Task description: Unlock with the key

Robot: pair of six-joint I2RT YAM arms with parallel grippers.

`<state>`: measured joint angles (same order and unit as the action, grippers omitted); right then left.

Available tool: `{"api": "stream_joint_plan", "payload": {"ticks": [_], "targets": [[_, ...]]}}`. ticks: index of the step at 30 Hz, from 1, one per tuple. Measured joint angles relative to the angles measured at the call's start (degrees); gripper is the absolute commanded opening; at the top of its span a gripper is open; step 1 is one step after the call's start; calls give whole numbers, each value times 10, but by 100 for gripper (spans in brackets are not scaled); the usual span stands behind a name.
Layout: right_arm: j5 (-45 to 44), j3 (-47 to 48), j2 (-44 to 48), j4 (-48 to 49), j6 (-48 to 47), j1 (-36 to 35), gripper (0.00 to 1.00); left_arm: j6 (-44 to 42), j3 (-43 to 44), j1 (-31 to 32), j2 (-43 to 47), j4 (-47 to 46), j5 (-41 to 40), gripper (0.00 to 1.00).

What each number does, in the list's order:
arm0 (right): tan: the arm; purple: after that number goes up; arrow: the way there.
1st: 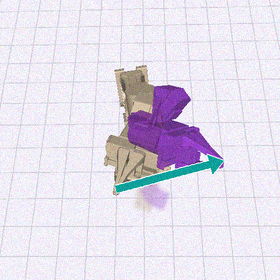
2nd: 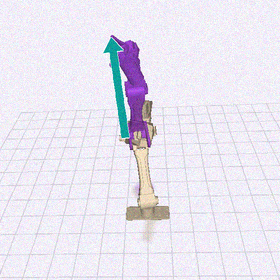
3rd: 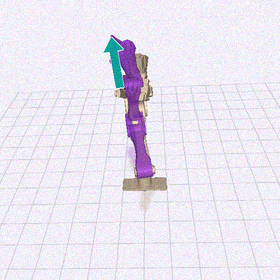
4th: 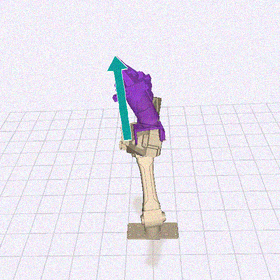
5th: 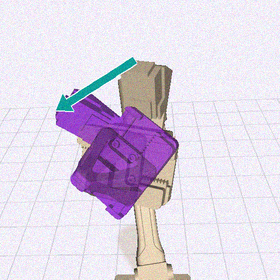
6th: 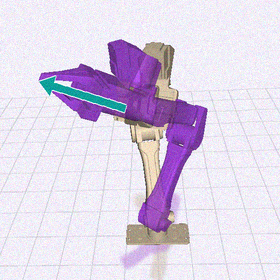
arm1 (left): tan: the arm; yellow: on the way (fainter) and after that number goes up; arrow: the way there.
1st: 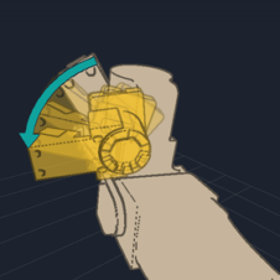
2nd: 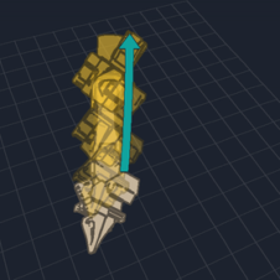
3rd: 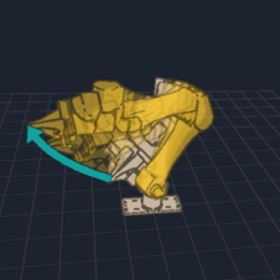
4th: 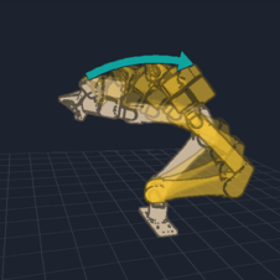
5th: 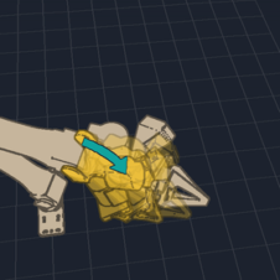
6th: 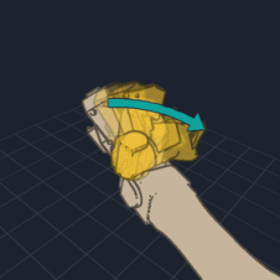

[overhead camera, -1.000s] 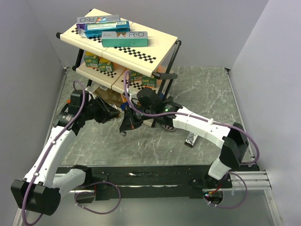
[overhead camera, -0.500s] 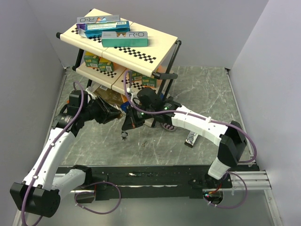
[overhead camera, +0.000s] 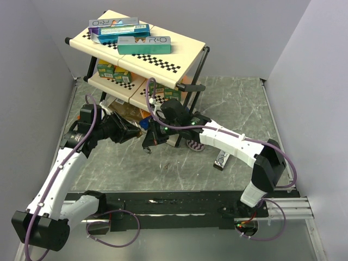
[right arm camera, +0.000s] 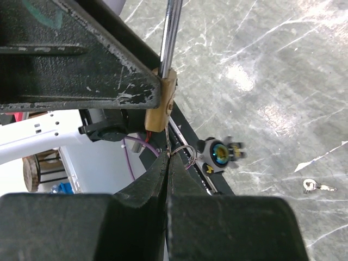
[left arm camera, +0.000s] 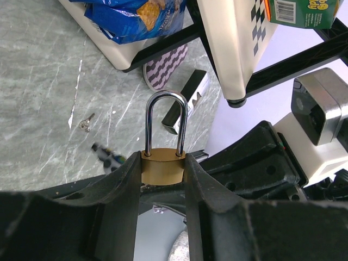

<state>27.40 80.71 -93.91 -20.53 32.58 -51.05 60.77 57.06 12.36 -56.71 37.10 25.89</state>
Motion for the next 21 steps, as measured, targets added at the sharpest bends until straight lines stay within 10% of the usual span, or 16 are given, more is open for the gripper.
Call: {"api": "stream_joint_plan", "payload": {"ticks": [21], "targets": [[-2,10,-2,-2,-3,8,0,4,0,0,-1,-7,2,1]]}}
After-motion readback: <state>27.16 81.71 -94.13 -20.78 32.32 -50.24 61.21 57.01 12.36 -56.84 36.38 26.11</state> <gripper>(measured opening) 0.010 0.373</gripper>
